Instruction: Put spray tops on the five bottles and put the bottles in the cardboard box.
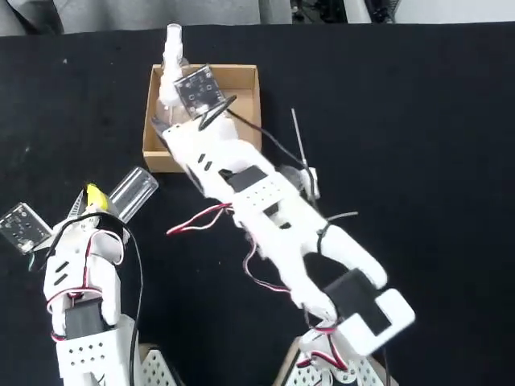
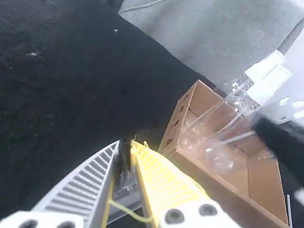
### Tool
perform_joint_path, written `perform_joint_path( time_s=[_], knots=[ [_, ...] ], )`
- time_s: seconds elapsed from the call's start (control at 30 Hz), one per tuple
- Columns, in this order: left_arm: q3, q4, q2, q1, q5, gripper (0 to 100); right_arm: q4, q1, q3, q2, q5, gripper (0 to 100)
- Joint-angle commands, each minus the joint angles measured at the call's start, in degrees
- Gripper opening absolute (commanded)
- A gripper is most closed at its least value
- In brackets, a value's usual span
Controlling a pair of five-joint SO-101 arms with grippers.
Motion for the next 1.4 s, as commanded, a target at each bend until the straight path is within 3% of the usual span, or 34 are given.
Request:
perform_joint_path(
  time_s=[0.0,0.47,1.37],
  knots=[
    [1.3,0.2,-0.3,0.6,-0.6,3,-3.3,-1.0,-4.9,1.4,-0.2,1.8],
    [1.3,0.2,-0.3,0.6,-0.6,3,-3.3,-1.0,-11.3,14.1,-0.2,1.8],
    [1.3,0.3,-0.3,0.6,-0.6,3,-3.3,-3.2,-11.2,16.5,-0.6,2.0]
  ],
)
